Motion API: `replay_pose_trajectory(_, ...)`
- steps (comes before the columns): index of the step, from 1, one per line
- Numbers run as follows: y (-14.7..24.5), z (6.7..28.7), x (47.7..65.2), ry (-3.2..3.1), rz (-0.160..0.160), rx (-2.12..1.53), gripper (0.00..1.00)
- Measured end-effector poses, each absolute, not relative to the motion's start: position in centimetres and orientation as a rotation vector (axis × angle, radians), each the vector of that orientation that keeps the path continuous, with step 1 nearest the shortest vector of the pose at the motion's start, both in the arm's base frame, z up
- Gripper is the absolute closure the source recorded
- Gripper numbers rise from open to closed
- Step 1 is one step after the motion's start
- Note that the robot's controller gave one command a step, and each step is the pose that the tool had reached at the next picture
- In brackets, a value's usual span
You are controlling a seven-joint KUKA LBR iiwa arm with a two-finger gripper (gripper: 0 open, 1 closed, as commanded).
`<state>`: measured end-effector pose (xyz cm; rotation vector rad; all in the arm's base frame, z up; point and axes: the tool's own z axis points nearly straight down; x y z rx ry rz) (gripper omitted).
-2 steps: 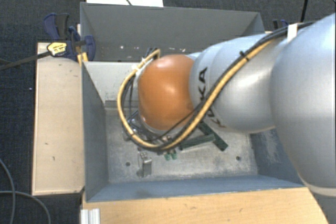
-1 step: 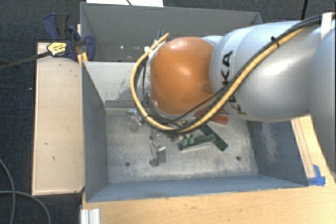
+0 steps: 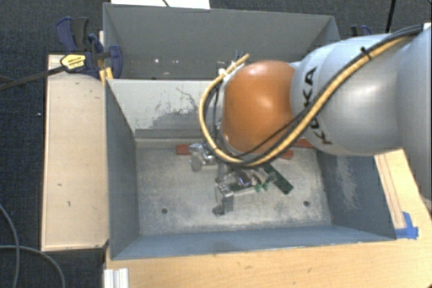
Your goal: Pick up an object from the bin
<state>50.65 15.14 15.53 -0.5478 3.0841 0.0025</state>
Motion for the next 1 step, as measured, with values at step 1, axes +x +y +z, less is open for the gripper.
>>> replay_pose_trajectory(1,13.23,16.71,53.28,3.087,-0.001,-0.642,0.00)
